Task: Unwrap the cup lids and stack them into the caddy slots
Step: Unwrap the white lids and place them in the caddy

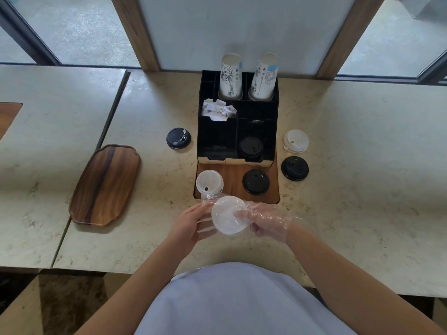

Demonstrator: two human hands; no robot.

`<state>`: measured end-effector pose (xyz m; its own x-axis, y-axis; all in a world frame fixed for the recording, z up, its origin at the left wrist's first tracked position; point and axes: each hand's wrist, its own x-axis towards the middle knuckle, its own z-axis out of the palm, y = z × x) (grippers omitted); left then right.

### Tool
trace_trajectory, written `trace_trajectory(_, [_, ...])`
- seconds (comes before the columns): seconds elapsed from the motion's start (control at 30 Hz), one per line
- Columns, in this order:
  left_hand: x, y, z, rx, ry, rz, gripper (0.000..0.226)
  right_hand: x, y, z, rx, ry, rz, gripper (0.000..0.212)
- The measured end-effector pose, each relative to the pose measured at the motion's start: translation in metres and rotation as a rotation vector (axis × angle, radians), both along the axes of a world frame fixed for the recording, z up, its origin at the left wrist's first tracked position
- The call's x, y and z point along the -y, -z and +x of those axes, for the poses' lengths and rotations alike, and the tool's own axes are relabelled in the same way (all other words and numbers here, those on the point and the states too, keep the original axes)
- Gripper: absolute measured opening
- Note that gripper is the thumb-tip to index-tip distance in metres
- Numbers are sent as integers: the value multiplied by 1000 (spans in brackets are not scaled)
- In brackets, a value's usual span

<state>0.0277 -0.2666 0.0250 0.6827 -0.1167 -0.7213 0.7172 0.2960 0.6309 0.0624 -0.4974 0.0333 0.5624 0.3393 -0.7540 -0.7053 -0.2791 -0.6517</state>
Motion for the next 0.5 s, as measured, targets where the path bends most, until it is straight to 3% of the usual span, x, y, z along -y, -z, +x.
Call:
trace_trajectory(0.13, [-9,7,-5,-9,-24,4,24,3,-3,0,43,-37,11,27])
trace_trajectory(0.3, [-15,11,-6,-1,-66,5,25,3,-3,1,29,-17,-31,41])
trace_trajectory(0.5, [-22,14,-7,38,-134,-2,26,7,5,3,-29,75,20,19])
